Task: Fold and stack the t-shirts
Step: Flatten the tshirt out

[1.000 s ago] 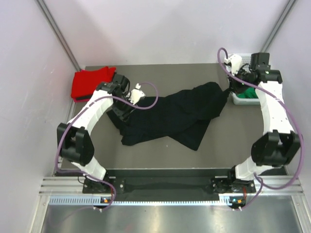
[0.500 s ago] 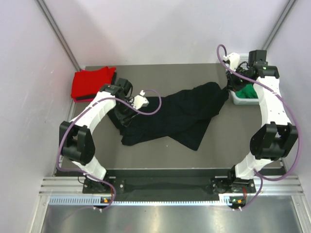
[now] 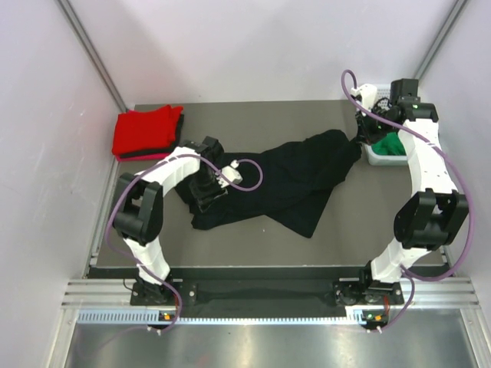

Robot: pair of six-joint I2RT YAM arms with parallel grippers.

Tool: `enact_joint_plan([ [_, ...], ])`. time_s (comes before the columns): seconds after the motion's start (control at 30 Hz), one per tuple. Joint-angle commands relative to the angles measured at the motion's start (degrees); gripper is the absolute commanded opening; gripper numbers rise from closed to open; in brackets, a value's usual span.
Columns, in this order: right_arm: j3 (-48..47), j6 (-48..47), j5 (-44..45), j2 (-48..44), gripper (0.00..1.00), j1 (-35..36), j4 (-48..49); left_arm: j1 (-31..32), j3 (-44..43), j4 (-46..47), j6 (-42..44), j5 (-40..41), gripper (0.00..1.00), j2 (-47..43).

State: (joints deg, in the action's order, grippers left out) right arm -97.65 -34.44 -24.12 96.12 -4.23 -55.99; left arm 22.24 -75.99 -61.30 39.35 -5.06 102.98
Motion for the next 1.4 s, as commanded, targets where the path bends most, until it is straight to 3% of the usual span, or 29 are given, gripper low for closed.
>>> enact_joint_plan([
  [0.0,-2.90,0.25,-1.37,-0.49,0.00,0.54,0.88,0.17,-2.85,2.41,0.72,2.77,0.52,1.69],
  [0.23,-1.15,-0.02,-1.19,-1.19,0.00,0.54,1.32,0.26,-3.90,1.54,0.90,2.69,0.52,3.10],
  [0.37,-1.41,-0.02,-1.28,-1.02,0.00,0.54,1.23,0.26,-5.40,-3.38,1.25,0.32,0.43,3.63],
  [0.47,-1.58,-0.11,-1.19,-0.93,0.00,0.54,1.14,0.26,-5.58,-6.81,2.04,-0.74,0.46,2.06],
  [0.97,-3.34,0.16,-2.16,0.12,0.00,0.63,1.32,1.05,0.22,-2.95,1.08,0.84,0.45,3.45],
  [1.07,-2.90,-0.02,-1.99,-0.23,0.00,0.63,1.41,1.05,0.31,-1.46,0.90,1.63,0.36,3.72],
  [1.23,-2.11,0.07,-2.25,-0.75,0.00,0.63,1.58,1.05,-2.15,-1.19,-0.59,0.85,0.08,4.77],
  [1.37,-2.11,0.16,-2.25,-0.84,0.00,0.63,1.76,1.05,-3.90,-1.81,-1.30,-0.65,0.00,4.86],
])
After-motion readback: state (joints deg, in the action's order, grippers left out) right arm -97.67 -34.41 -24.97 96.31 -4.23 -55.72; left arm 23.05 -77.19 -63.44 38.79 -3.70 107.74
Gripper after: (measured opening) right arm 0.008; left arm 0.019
